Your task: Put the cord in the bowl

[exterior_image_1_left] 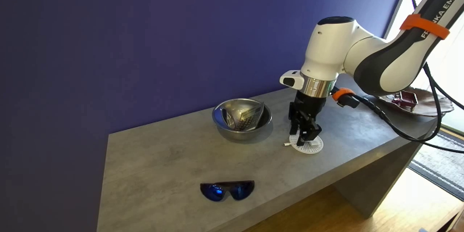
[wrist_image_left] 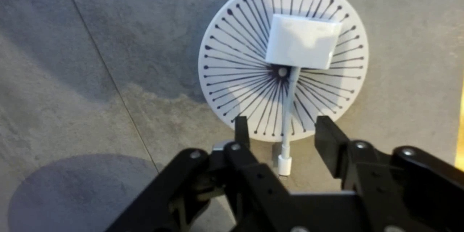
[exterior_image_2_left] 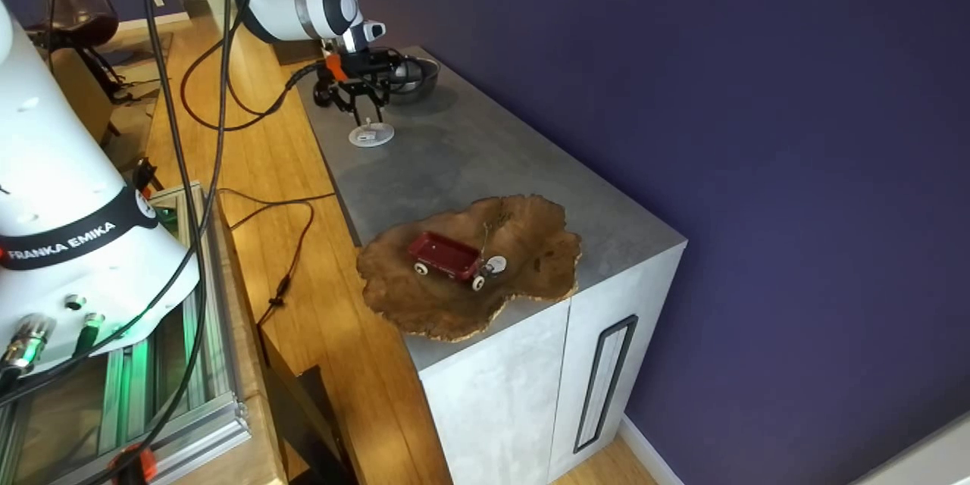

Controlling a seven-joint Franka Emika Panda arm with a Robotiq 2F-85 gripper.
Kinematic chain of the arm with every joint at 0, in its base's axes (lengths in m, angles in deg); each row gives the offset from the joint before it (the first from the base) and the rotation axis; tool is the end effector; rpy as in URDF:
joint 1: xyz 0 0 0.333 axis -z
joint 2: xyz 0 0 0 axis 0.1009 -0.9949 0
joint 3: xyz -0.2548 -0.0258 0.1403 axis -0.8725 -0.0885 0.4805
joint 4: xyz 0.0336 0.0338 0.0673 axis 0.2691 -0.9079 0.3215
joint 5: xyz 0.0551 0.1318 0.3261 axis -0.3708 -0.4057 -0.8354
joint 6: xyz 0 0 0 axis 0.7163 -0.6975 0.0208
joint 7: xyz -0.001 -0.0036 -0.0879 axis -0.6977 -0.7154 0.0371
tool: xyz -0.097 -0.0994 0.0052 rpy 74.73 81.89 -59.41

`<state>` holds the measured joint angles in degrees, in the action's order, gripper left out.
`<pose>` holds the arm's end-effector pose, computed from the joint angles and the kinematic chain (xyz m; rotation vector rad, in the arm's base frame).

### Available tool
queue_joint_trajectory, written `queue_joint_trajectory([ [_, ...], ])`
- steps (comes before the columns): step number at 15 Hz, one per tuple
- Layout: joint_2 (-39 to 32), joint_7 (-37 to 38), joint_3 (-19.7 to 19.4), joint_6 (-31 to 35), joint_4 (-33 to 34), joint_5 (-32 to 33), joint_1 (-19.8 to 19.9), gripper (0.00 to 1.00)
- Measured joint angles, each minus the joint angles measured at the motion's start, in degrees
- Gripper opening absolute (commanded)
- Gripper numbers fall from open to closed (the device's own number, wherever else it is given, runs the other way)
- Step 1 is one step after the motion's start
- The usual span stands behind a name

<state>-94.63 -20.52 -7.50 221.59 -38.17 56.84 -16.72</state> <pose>0.4089 0.3349 0.1146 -2.5625 -1.7850 -0.1568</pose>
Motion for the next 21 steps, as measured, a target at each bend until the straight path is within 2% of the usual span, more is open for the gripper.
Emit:
queue_joint_trajectory([
  [2, 0.00, -0.98, 0.45, 0.00, -0.01, 0.00, 0.04, 0.38],
  [3, -0.03, -1.48, 0.59, 0.00, -0.01, 0.00, 0.06, 0.31],
  [7, -0.30, -3.00, 0.68, 0.00, -0.02, 0.00, 0.56, 0.29],
  [12, -1.08, -4.90, 1.28, 0.00, -0.01, -0.04, 2.39, 0.33],
  [13, -1.15, -5.26, 1.65, 0.00, 0.00, -0.06, 2.89, 0.18],
  [14, -1.24, -5.63, 2.05, 0.00, 0.01, -0.09, 3.41, 0.09],
  [16, -1.41, -6.26, 2.86, 0.00, 0.01, -0.23, 4.37, 0.02],
  [21, -1.59, -7.39, 3.83, -0.07, 0.10, -0.59, 5.96, 0.01],
])
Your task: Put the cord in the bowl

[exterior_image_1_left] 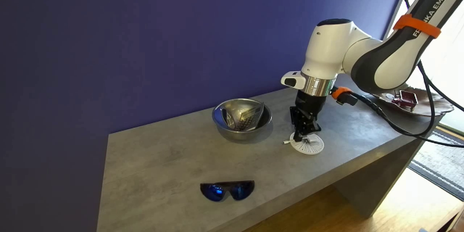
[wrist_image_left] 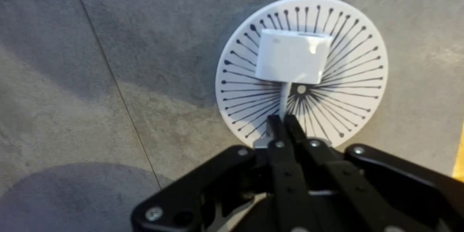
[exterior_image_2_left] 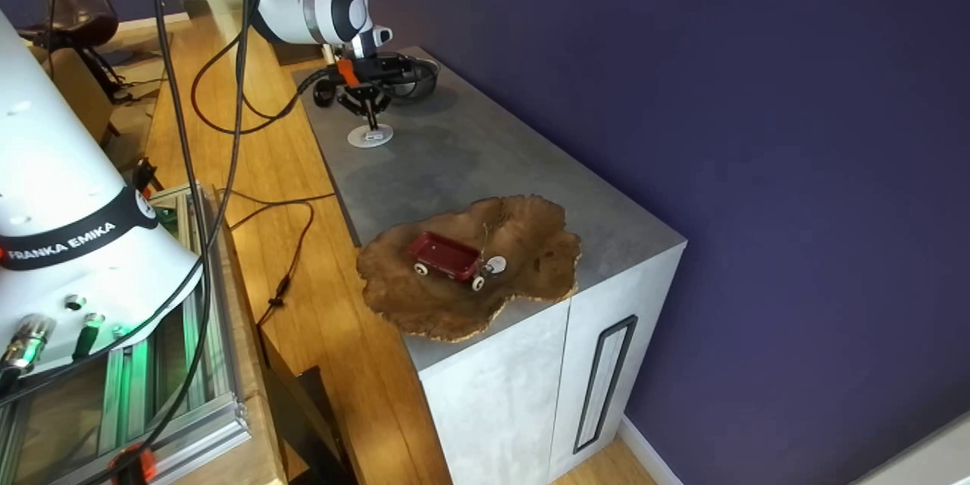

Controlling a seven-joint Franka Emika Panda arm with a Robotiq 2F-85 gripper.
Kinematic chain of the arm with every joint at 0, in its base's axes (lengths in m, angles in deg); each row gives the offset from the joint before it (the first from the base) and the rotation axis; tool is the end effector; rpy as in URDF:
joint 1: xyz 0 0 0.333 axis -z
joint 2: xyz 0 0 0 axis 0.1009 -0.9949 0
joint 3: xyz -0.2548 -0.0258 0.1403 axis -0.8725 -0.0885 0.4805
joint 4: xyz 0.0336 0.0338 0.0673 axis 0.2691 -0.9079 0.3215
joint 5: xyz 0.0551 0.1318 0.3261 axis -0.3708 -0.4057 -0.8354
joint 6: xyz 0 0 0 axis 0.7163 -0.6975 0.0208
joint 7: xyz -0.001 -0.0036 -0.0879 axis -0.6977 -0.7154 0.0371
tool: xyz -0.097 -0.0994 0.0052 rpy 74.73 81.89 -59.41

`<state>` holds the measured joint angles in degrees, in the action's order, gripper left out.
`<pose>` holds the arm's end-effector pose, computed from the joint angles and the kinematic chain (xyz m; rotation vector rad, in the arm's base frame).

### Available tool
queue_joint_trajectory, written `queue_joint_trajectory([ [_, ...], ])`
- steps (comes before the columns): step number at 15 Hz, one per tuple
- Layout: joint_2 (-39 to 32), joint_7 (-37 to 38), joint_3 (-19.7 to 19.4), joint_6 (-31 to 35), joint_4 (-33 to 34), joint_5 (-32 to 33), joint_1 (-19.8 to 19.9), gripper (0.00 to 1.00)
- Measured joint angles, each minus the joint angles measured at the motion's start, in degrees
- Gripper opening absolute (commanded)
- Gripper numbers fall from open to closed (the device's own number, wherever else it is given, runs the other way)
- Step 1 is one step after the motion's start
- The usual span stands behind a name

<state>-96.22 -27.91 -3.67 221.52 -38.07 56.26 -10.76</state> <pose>0.4172 0.3205 0.1076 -2.4703 -1.8490 -0.1339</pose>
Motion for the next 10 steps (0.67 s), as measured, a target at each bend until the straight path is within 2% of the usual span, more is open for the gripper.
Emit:
queue_joint_trajectory([
  [5, 2.40, -0.04, 0.67, -1.70, 0.00, 0.29, -1.40, 0.01],
  [10, 13.10, -0.07, 0.63, -12.06, 1.37, 1.80, -6.51, 0.01],
])
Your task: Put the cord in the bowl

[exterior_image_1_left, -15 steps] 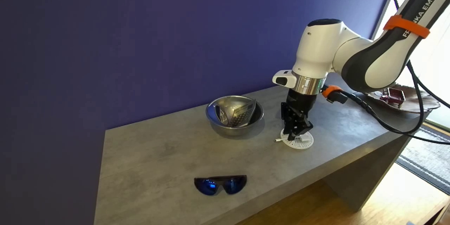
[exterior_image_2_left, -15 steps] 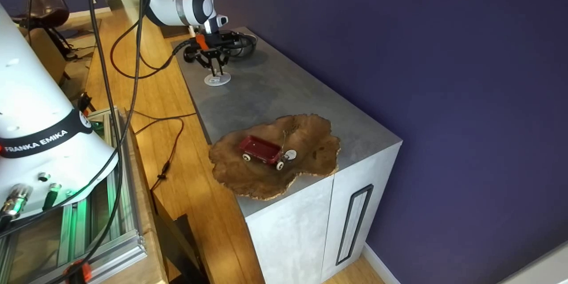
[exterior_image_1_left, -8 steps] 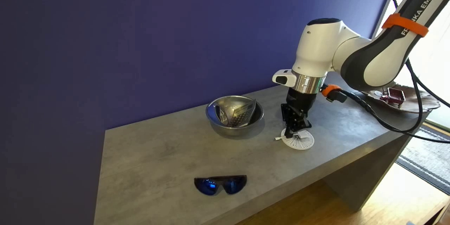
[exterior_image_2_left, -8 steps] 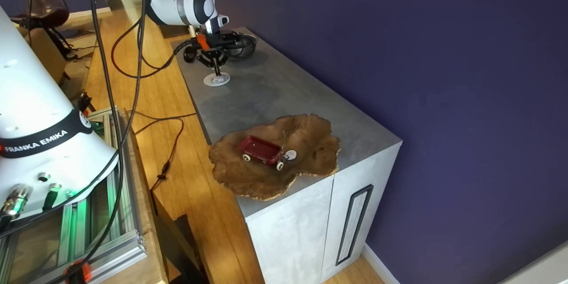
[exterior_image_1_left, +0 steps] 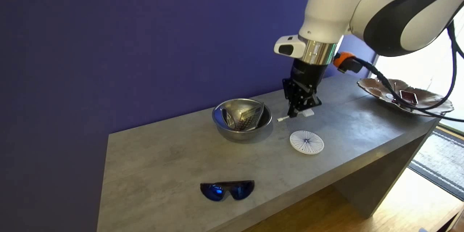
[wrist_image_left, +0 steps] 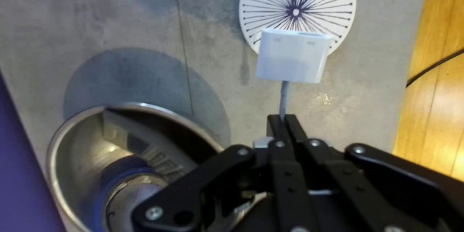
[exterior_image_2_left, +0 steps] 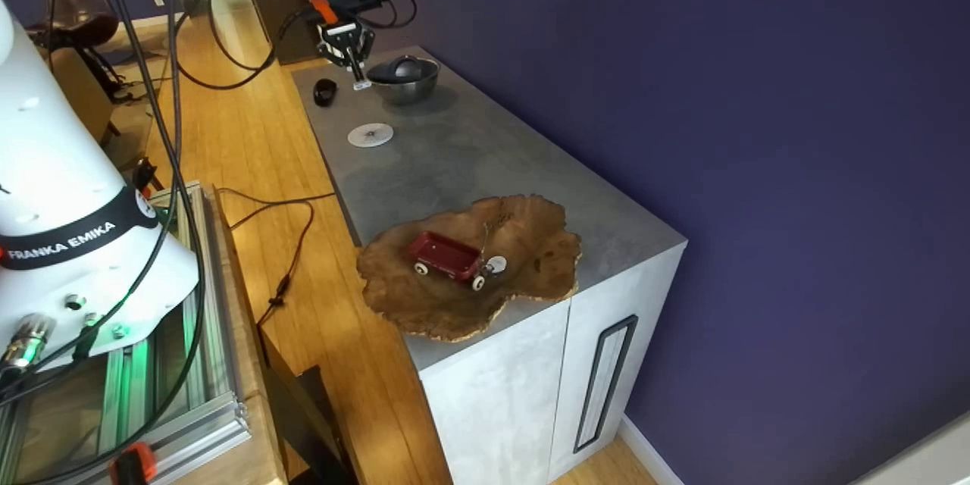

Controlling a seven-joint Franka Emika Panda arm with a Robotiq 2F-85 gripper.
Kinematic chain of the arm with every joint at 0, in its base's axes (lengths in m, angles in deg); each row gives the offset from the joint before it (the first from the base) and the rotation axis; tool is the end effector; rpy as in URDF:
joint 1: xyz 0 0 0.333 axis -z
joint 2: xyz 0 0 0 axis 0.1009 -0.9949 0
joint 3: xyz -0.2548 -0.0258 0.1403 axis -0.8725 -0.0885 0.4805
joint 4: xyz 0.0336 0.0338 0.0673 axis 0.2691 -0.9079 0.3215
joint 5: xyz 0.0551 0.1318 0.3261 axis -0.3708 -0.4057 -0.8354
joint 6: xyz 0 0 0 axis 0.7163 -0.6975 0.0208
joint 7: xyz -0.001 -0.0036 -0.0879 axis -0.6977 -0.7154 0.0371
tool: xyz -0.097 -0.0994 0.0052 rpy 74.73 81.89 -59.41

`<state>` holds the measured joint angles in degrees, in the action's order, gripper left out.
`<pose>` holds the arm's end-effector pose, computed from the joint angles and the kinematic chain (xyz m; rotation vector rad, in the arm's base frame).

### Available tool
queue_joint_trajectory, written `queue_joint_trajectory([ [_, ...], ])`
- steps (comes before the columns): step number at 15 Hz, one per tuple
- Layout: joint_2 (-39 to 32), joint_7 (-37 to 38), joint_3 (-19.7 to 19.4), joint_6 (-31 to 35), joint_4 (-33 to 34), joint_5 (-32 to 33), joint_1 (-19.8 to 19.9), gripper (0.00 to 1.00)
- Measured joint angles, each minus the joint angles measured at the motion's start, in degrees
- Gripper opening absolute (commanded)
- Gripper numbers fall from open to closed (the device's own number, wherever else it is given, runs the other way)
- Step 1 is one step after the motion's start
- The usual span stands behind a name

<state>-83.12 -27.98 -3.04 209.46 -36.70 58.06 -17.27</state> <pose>0.4055 0.3674 0.2108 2.2992 1.9979 0.2016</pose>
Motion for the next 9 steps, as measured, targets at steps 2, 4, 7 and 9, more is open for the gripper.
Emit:
queue_joint_trajectory([
  [2, 2.55, -1.40, 0.21, -1.95, 1.42, 0.97, -0.75, 0.04],
  [4, 2.86, -1.67, 0.34, -2.13, 1.89, 0.89, -0.70, 0.04],
  [7, 2.35, -1.67, 0.33, -2.12, 1.57, 0.89, -0.53, 0.01],
  [9, 1.70, -1.52, -0.51, -0.15, 2.25, 3.44, -0.68, 0.01],
])
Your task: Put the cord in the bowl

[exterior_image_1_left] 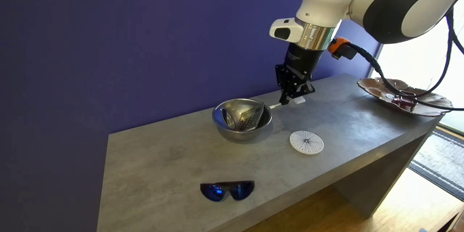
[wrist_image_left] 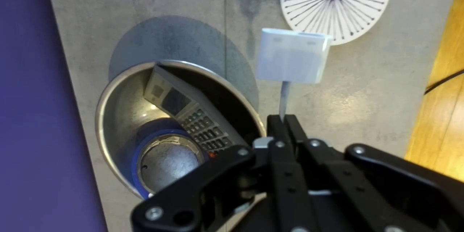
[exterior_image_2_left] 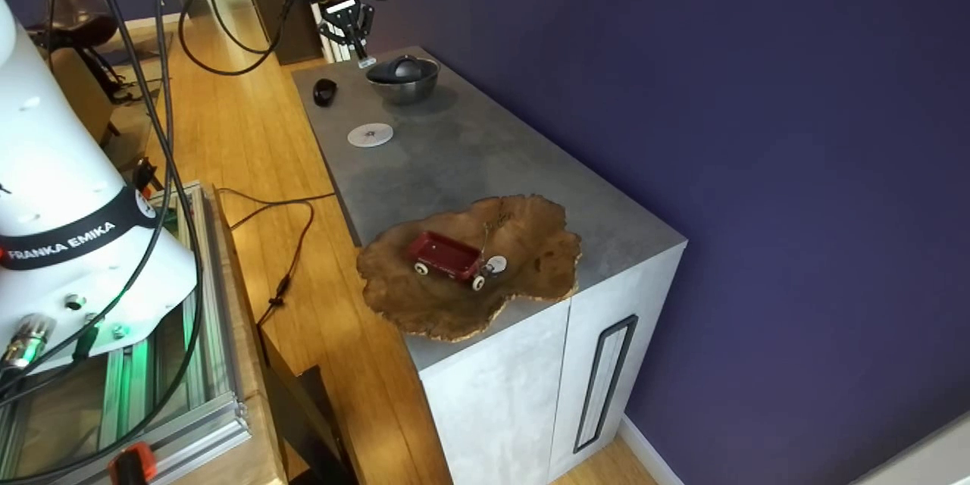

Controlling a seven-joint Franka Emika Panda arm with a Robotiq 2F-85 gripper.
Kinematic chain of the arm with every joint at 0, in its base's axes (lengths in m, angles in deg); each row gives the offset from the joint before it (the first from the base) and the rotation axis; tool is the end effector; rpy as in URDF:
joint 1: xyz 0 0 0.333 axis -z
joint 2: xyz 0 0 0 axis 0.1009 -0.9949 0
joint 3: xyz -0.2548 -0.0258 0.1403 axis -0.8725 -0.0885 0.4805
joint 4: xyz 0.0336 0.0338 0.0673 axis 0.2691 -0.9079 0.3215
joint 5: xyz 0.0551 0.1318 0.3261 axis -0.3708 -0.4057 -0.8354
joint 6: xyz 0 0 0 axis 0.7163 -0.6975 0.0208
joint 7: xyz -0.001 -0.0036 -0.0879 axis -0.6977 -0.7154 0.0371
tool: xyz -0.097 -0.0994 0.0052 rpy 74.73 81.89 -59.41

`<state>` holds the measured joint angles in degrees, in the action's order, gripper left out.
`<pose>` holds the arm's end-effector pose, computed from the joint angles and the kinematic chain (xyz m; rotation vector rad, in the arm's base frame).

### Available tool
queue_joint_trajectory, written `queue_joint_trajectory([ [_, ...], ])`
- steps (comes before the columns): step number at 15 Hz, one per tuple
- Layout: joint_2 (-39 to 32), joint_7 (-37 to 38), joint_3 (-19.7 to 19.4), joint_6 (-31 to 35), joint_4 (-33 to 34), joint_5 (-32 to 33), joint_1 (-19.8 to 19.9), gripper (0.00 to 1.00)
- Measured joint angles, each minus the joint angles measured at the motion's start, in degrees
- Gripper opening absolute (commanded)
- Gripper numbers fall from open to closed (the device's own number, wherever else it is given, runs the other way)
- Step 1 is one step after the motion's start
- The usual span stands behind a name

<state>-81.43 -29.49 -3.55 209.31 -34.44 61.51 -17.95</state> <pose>0.4184 0.3776 0.2402 2.1825 2.0417 0.3023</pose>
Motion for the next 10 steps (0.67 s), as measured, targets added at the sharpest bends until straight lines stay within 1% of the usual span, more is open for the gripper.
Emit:
queue_joint_trajectory([
  [3, -1.65, 0.76, -3.02, 1.80, 3.22, 7.57, -0.57, 0.01],
  [5, -2.98, 0.78, -4.43, 3.05, 5.74, 10.86, -0.50, 0.01],
  [7, -5.23, -0.41, -4.60, 4.70, 8.80, 11.98, -0.34, 0.01],
  [10, -10.32, -4.86, -3.06, 5.65, 14.50, 11.98, -0.47, 0.01],
])
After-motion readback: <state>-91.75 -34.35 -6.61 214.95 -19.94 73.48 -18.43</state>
